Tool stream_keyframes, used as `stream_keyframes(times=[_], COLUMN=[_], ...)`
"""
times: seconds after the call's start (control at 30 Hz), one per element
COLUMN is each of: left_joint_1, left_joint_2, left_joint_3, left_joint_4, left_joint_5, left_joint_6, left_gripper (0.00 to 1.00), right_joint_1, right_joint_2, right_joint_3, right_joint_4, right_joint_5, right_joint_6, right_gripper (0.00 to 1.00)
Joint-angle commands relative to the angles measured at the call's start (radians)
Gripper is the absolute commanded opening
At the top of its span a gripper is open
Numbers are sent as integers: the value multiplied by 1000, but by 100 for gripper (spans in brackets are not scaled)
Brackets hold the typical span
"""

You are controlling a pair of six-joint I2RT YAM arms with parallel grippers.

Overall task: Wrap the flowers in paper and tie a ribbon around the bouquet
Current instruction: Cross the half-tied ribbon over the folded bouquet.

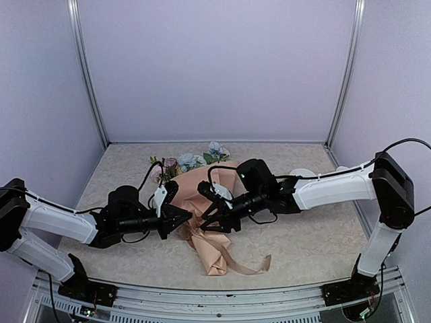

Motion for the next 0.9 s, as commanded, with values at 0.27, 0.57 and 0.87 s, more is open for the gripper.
stream_keyframes(times=[0.27,0.57,0.87], left_joint_1=[-4,-5,-7], left_joint_2=[-21,-32,-29], left_joint_3=[-16,-34,-84], left_joint_4=[67,72,106], left_joint_5=[-16,-17,-42], left_joint_6=[-18,-33,-85], left_gripper=[0,0,0], right_joint_1=[118,118,14], right_joint_2=[93,73,29], right_joint_3=[26,3,-88], right_joint_4=[-24,-5,47], right_joint_5=[138,256,185], right_joint_6=[89,108,260], right_gripper=[40,8,0])
